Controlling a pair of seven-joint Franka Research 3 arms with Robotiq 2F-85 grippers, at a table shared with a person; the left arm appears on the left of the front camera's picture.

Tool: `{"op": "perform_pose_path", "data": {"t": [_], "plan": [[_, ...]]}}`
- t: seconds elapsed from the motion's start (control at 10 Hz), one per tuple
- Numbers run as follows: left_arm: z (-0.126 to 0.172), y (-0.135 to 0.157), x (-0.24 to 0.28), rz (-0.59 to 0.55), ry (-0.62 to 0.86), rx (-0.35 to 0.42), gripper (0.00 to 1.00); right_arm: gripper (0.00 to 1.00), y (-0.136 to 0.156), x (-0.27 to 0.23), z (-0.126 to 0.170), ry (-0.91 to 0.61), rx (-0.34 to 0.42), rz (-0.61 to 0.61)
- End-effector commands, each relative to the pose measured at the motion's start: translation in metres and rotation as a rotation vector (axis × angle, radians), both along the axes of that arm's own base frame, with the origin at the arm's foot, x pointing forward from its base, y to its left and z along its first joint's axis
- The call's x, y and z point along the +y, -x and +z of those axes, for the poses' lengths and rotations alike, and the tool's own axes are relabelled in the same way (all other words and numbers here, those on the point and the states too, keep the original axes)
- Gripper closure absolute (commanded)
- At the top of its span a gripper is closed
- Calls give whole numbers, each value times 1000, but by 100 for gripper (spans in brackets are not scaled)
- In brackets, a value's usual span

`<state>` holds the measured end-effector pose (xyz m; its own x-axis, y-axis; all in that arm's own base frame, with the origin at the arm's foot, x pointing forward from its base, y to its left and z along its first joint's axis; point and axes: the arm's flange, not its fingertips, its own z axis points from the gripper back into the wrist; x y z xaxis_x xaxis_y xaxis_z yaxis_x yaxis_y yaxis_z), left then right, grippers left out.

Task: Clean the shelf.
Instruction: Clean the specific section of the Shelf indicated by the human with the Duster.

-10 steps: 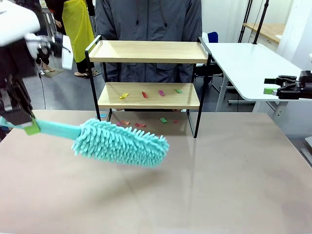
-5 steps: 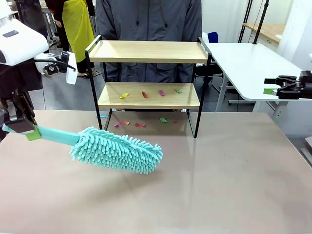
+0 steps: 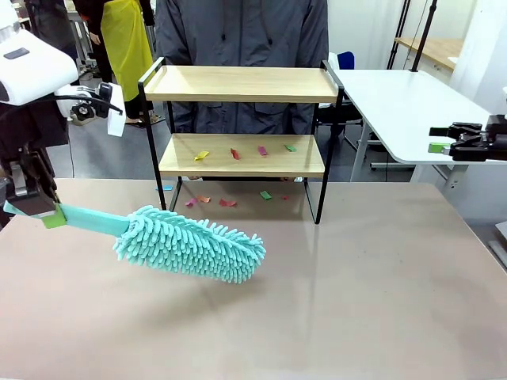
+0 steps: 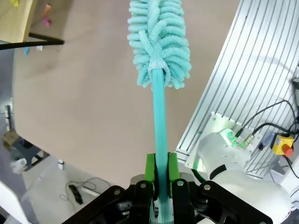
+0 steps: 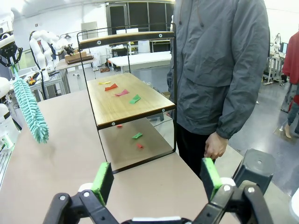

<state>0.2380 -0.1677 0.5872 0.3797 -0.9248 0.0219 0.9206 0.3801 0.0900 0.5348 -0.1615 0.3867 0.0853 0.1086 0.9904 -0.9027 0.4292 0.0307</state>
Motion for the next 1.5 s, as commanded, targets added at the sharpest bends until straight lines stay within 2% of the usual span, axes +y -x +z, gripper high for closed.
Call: {"op": "perform_pose_path", "data": {"t": [0.0, 1.4], "plan": [[4, 2, 1, 9, 18, 7, 87, 0, -1, 1, 3, 19, 1, -1], [4, 2, 1, 9, 18, 7, 87, 0, -1, 1, 3, 19, 1, -1]]}}
